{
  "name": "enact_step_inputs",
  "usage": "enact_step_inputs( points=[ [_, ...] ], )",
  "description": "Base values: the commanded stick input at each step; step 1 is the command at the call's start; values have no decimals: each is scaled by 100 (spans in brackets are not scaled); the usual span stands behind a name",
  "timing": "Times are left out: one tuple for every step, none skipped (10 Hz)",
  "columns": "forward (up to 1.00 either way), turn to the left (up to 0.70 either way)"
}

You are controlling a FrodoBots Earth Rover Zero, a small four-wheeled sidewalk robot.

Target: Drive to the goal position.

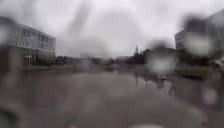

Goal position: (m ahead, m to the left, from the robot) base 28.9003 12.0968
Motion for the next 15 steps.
enact_step_inputs(
  points=[
    [100, 2],
    [100, 1],
    [100, 1],
    [100, 2],
    [100, 2],
    [100, 2],
    [100, 2],
    [100, 2],
    [100, 2],
    [100, 2],
    [100, 2],
    [100, 2],
    [100, 2],
    [100, 2],
    [100, 2]
  ],
)
